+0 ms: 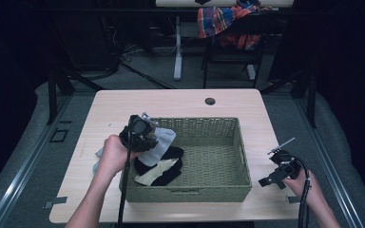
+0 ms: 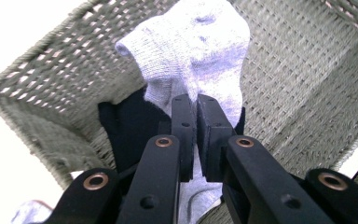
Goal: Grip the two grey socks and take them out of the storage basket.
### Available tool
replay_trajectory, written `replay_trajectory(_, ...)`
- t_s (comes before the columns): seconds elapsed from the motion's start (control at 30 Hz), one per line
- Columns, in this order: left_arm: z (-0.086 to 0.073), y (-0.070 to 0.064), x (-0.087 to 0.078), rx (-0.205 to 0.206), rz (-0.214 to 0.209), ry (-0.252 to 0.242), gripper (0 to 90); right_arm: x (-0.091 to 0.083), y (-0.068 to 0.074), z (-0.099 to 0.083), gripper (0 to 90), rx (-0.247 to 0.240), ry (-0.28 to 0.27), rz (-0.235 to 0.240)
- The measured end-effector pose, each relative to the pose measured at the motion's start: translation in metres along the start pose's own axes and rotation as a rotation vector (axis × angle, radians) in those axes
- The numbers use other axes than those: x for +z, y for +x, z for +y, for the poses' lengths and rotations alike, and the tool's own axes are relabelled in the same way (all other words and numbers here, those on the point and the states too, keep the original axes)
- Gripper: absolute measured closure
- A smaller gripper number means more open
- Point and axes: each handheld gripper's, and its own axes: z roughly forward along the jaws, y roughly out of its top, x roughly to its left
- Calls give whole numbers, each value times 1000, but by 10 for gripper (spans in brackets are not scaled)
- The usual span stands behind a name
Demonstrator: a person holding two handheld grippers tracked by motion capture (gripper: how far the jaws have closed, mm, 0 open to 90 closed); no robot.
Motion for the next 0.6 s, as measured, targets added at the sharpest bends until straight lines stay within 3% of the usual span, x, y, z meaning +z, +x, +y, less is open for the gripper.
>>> replay_trajectory(0.07,-1,2,-6,-6,7,-13,867,1,1,-1,44,24,-23,8)
replay_trajectory(0.17,-2,4,-12,-15,14,-27,867,0,1,0,45,9,-8,9)
replay_trajectory(0.2,-3,6,-17,-23,20,-36,867,-1,0,1,45,-13,23,-2)
replay_trajectory(0.37,-8,15,-27,-42,34,-52,867,0,1,0,45,6,2,11)
replay_trajectory(0.6,-17,28,-39,-79,60,-65,867,-1,0,0,45,-3,13,3)
